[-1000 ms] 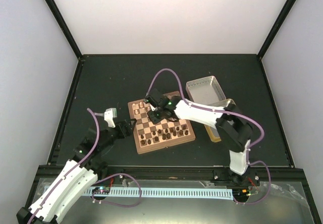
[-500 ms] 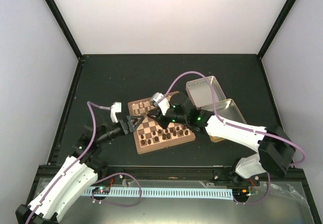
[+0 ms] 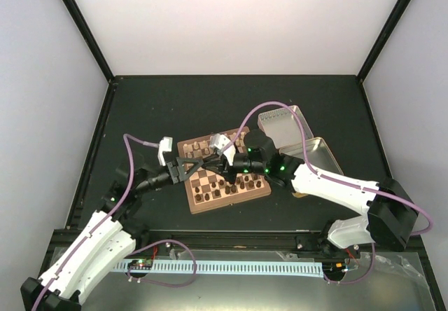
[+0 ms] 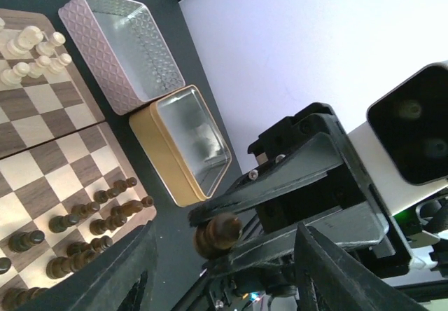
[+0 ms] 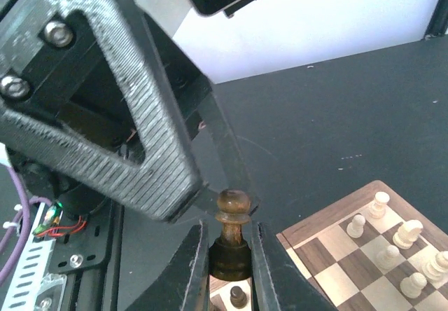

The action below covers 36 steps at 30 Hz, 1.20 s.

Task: Set up the chess pieces on the board
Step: Place the chess piece on the chessboard.

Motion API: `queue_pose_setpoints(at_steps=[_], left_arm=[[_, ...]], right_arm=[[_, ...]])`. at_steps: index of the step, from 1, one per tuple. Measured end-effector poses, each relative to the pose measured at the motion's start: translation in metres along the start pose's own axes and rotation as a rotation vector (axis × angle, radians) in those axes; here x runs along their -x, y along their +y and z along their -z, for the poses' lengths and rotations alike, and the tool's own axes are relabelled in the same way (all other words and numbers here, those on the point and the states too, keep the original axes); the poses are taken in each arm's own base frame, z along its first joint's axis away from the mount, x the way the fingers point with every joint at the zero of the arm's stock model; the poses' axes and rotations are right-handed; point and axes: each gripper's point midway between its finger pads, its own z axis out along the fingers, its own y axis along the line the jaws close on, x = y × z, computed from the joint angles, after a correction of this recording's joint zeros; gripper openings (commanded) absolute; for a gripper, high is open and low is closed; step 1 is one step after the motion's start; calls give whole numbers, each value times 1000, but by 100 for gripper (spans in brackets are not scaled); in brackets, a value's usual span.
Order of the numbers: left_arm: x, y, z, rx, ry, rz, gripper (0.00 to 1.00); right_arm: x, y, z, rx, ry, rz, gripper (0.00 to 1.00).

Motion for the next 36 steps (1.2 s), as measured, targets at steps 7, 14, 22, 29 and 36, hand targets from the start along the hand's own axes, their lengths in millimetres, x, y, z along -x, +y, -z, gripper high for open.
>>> queue_pose_setpoints(at_steps=[7, 14, 22, 29, 36], left_arm=[[1, -4, -2, -9, 19, -15, 35], [-4, -3, -6, 0, 70, -24, 17], [-10, 1, -11, 8, 133, -29, 12], [-13, 3, -11, 13, 151, -43, 2], [-15, 6, -10, 24, 165, -63, 2]], right_arm=[[-5, 10, 2, 55, 19, 28, 6], [-11, 13, 2, 73, 45, 29, 6], [-17, 13, 2, 70, 68, 11, 6], [-20, 12, 2, 67, 82, -9, 16], [-23, 3, -2, 21, 106, -60, 53]])
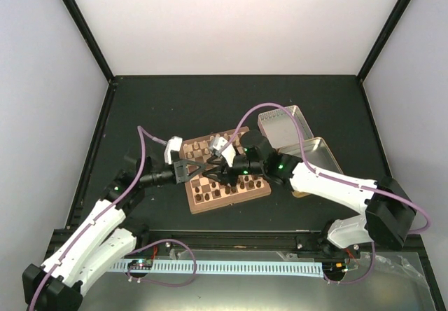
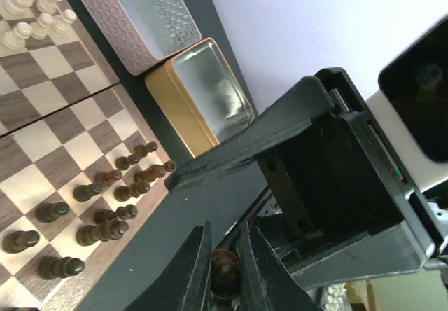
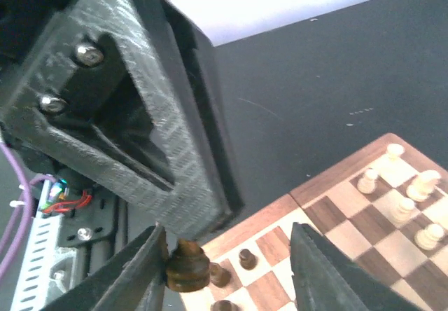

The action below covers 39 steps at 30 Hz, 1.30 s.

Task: Set up the chess pieces on the board
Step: Place the chess piece on the chessboard.

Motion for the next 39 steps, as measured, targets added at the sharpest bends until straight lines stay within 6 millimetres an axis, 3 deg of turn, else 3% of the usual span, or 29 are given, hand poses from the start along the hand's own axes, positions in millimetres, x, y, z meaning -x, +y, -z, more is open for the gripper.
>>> queue_pose_setpoints(at_steps=[3, 6, 11, 15, 21, 27, 39], left_arm=[[1, 7, 1, 51, -7, -17, 2], [4, 18, 4, 129, -28, -42, 2], [5, 53, 1, 312, -32, -64, 2], [-11, 83, -11, 466, 43, -78, 2], [-31, 114, -29, 644, 148, -131, 2], [-43, 136, -34, 752, 204, -165, 1], [-59, 153, -45, 796, 276, -175, 2]], right_arm=[[-1, -7, 0, -40, 3, -29, 61], [-4, -16, 3, -97, -7, -64, 63], [-16, -43, 17, -282, -11, -161, 63], [-25, -75, 31, -484, -19, -272, 63], [-45, -105, 48, -663, 0, -399, 63], [-53, -114, 53, -713, 4, -450, 63], [-65, -118, 47, -724, 37, -471, 63]])
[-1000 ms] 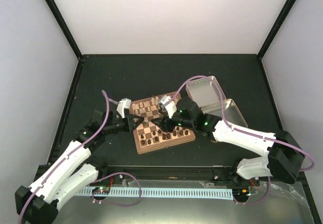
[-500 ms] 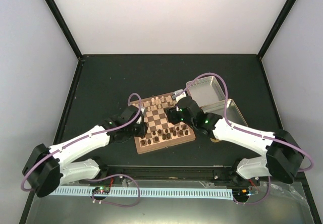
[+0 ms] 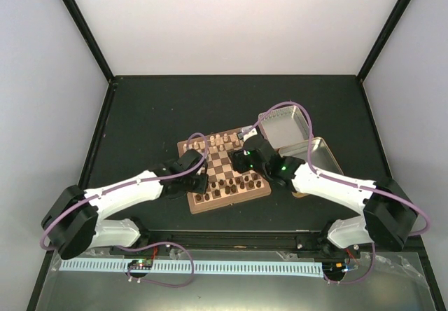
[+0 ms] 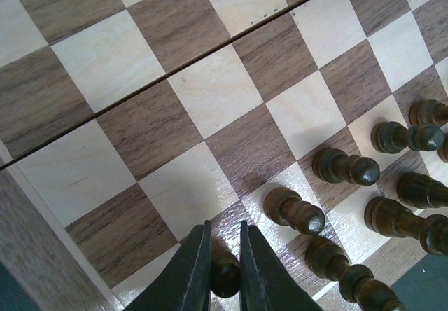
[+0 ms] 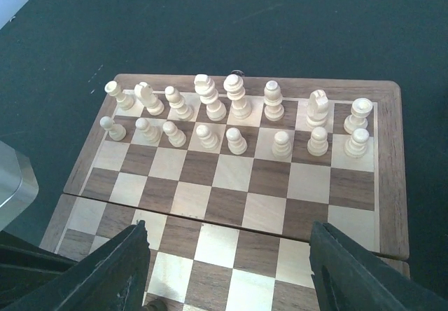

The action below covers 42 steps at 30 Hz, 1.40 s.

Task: Set up the chess pieces on the board
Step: Place the chess piece on the chessboard, then reset both arms

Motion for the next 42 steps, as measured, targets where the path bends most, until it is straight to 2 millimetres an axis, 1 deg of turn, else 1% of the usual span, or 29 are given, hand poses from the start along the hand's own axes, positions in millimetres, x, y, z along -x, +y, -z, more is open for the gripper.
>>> queue_pose_setpoints(at_steps=[3, 5, 7, 9, 11, 19, 25, 30, 33, 34, 36, 38, 40, 42], left_arm=[[0, -1, -2, -1, 2, -2, 3], [1, -1, -3, -2, 1, -2, 6], [2, -2, -4, -5, -3, -2, 11], [2, -3, -5, -6, -4, -3, 19], [2, -3, -5, -6, -3, -6, 24], [1, -4, -4, -8, -5, -10, 32], [11, -10, 10, -41, -56, -9, 37], [25, -16, 28, -77, -125, 1, 38], [33, -13, 39, -80, -168, 23, 42], [36, -11, 44, -80, -186, 31, 45], [43, -7, 58, -85, -238, 53, 58], [51, -4, 75, -94, -300, 67, 65], [57, -2, 95, -105, -372, 78, 71], [63, -1, 119, -123, -457, 70, 81]], right_arm=[[-1, -1, -1, -2, 2, 0, 63], [-1, -1, -1, -4, 5, 0, 63], [-2, -1, -2, -5, 8, 1, 63], [-3, -1, -2, -6, 10, 2, 63], [-3, -1, -2, -6, 10, 2, 63], [-3, -2, -2, -6, 11, 2, 63], [-5, -4, -1, -13, 21, -2, 63], [-3, -10, 1, -26, 40, -31, 62], [0, -12, 2, -28, 52, -50, 62], [0, -13, 3, -31, 54, -57, 62], [-2, -16, 5, -39, 65, -67, 62], [-2, -19, 9, -45, 71, -73, 62], [-1, -22, 18, -53, 67, -82, 63], [5, -26, 32, -66, 44, -93, 63]])
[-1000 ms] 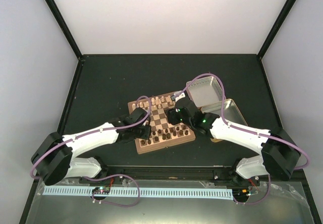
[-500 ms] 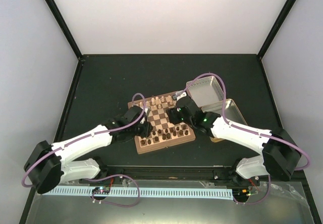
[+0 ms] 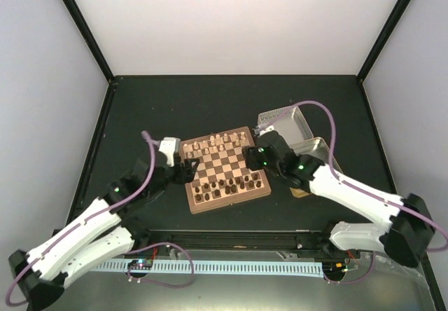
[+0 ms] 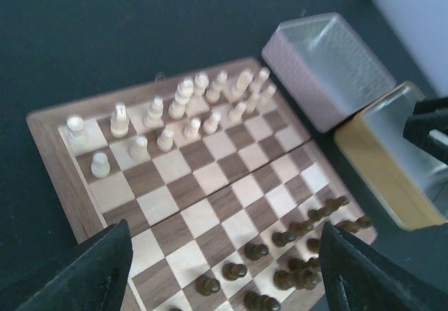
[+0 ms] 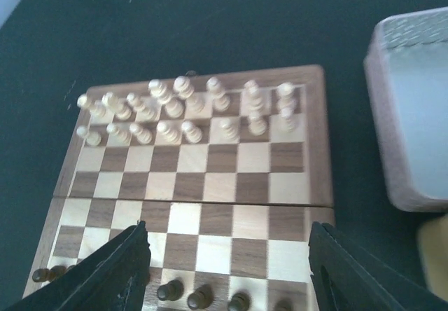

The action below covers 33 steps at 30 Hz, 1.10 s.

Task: Set up the chess pieces on the board
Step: Reset both arms

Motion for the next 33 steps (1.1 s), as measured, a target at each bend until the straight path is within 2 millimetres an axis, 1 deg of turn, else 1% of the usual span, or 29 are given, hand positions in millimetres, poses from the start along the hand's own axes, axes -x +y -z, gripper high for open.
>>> queue_pose_setpoints(at_steps=[3, 4, 6, 9, 10, 13, 16, 18, 20, 24, 25, 28, 31, 33], left_arm=[[19, 0, 27, -21, -116, -28, 97], [24, 2, 36, -20, -152, -33, 99], [32, 6, 54, -22, -219, -30, 99], [38, 12, 75, -14, -275, -17, 99], [40, 14, 83, -10, -288, -14, 99], [49, 15, 108, -15, -335, -9, 99], [59, 16, 134, -32, -399, -7, 99], [62, 18, 147, -33, -428, -9, 99], [64, 21, 157, -28, -447, -11, 99], [70, 26, 181, -14, -493, -17, 99], [73, 27, 189, -13, -513, -17, 99], [78, 29, 205, -14, -553, -18, 99], [81, 31, 215, -7, -573, -21, 99], [80, 33, 215, 3, -572, -26, 99]], right_arm=[[11, -14, 30, -40, -70, -27, 65], [15, -20, 43, -52, -102, -34, 66], [24, -28, 65, -66, -161, -49, 68], [35, -40, 97, -83, -244, -73, 75], [38, -45, 108, -92, -272, -82, 77], [43, -60, 140, -110, -353, -117, 82], [42, -76, 169, -112, -442, -153, 86], [38, -86, 188, -109, -495, -173, 92], [38, -95, 206, -109, -546, -196, 95], [38, -110, 236, -125, -610, -217, 100], [38, -113, 243, -129, -625, -224, 100], [38, -121, 261, -142, -657, -234, 100], [39, -127, 273, -152, -679, -243, 100], [38, -129, 276, -160, -680, -241, 100]])
